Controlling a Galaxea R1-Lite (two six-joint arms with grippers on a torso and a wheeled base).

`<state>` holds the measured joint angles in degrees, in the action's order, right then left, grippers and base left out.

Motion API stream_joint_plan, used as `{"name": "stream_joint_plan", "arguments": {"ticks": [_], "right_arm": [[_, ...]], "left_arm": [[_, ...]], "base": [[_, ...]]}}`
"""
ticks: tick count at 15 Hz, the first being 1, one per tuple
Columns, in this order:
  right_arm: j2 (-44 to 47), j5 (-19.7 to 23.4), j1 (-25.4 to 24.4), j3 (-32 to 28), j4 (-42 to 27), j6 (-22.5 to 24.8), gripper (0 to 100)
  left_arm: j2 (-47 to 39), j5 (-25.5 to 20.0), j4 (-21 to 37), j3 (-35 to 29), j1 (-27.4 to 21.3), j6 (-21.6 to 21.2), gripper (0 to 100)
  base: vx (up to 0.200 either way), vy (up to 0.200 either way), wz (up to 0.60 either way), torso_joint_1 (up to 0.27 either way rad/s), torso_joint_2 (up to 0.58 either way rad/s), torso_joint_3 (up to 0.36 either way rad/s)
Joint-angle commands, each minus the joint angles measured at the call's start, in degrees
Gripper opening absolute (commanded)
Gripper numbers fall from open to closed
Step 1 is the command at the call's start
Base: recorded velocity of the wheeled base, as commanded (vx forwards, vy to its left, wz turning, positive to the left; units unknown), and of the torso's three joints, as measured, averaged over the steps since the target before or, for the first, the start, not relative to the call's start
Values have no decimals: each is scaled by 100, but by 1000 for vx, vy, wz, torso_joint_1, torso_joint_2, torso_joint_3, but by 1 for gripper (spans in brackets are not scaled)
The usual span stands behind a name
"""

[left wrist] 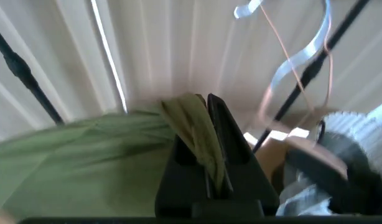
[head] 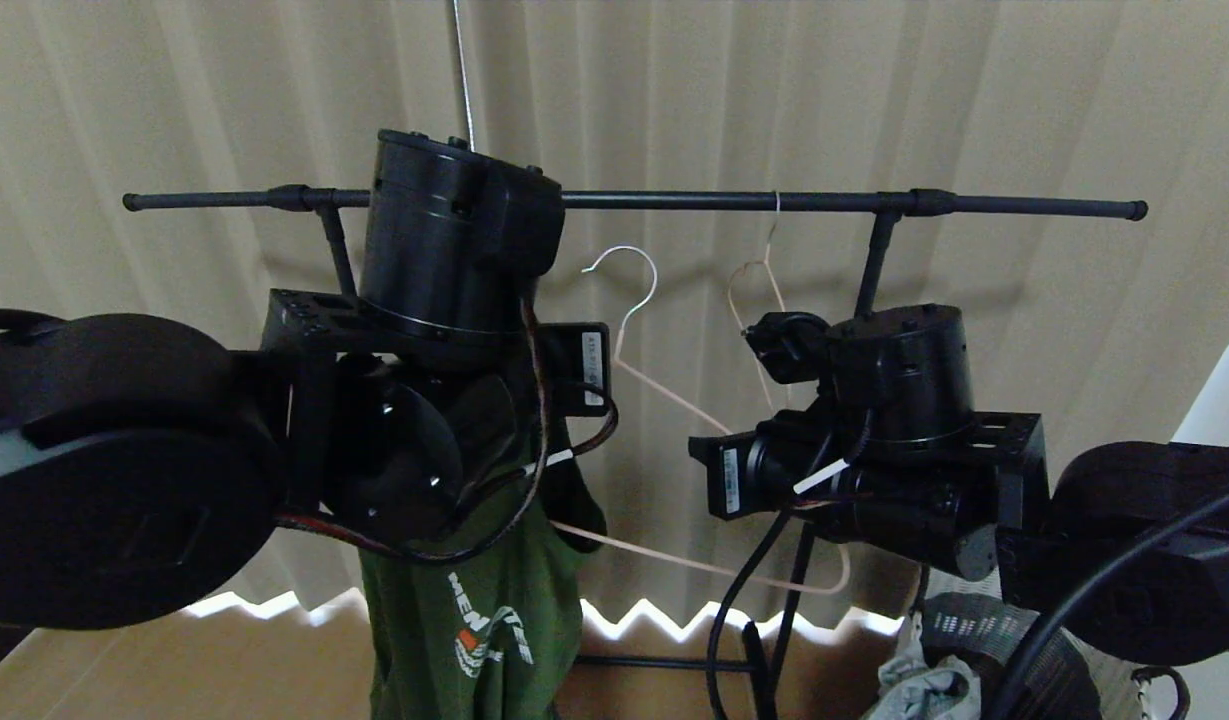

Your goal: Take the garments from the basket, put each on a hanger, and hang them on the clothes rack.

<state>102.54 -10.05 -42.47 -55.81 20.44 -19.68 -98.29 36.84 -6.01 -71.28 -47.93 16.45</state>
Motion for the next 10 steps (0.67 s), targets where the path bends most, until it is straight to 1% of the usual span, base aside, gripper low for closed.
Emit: {"name": "stream_joint_plan", "arguments": {"ticks": [1,3,4,6,8,9,10], "right_arm": [[-85,3,-95,26,-14,-28,0],[-129,-6,-147,61,-14,-89,0],[-102,-6,-165,53,-14,-133,0],[-67,-6,-165,26,-14,-133,0],[-67,-6,-174,17,-14,-133,0],[-67,-6,-174,17,-14,-133,0],[-67,-6,-226,9,-5,-133,0]], "left_arm": [[-173,7,-23,-185,118,25,0],[-217,7,-172,-273,153,69,0],[-190,-10,-216,-220,144,52,0],[-67,-168,-199,-114,109,-36,0],[38,-819,-216,26,109,-194,0],[56,-1021,-225,97,109,-238,0],[144,-1513,-243,237,109,-370,0]], "base": [[0,0,0,0,0,0],[0,0,0,0,0,0],[0,0,0,0,0,0],[0,0,0,0,0,0],[0,0,0,0,0,0],[0,0,0,0,0,0],[0,0,0,0,0,0]]}}
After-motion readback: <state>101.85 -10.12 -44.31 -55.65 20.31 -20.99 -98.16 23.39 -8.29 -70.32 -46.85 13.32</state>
